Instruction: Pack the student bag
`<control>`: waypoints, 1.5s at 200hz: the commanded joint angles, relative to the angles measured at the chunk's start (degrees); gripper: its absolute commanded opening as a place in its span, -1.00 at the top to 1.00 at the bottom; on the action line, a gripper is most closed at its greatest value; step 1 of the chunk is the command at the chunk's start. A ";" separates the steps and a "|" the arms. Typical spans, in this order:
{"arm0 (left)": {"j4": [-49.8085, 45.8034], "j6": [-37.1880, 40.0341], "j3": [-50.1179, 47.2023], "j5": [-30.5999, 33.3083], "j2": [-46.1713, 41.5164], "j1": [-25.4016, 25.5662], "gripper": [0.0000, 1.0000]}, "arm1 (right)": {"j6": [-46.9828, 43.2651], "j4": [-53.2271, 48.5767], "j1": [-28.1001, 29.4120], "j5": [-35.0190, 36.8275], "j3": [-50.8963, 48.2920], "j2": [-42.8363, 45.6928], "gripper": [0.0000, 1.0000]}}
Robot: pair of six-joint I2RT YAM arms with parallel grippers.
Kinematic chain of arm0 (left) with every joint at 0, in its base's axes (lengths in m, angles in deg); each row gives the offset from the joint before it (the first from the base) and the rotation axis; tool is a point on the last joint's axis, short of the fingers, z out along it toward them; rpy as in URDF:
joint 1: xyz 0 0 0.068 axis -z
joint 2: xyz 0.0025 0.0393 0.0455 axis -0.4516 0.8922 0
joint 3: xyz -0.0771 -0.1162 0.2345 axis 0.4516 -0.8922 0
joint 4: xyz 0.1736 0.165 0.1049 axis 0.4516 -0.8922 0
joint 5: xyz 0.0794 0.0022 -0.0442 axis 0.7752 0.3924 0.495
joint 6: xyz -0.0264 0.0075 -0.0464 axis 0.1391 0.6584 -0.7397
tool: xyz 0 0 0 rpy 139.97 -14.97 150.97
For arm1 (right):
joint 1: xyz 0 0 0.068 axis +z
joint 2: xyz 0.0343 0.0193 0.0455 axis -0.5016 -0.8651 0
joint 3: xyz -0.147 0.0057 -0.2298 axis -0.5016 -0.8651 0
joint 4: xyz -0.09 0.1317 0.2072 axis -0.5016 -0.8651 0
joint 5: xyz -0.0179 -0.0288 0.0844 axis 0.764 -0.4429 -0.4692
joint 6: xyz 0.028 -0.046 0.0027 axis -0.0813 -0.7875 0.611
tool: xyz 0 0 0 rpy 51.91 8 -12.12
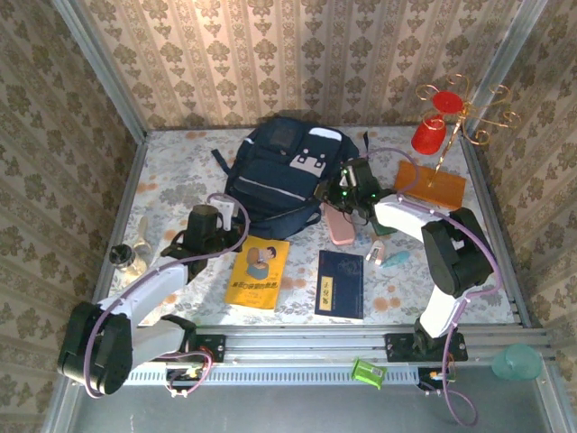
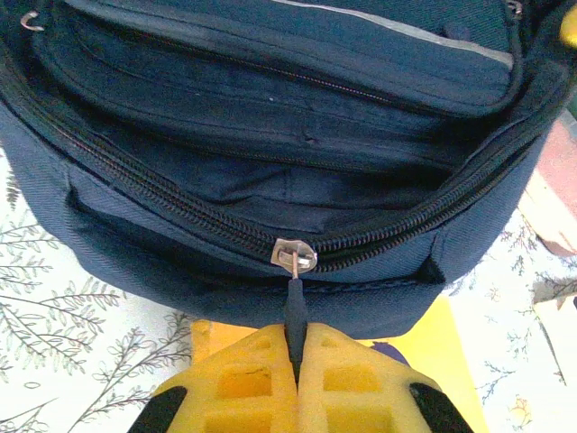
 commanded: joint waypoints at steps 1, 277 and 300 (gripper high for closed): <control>0.83 -1.38 0.76 -0.35 0.83 0.99 1.00 | -1.83 -2.80 -0.25 1.42 -0.32 3.00 -0.05; -5.33 0.54 -0.72 7.41 -3.02 2.13 1.00 | -9.35 -7.81 -5.68 -8.96 7.03 -1.90 1.00; -1.00 -1.88 -0.41 0.61 -3.66 2.30 1.00 | -11.28 -12.94 -6.43 -8.97 14.40 -6.41 0.84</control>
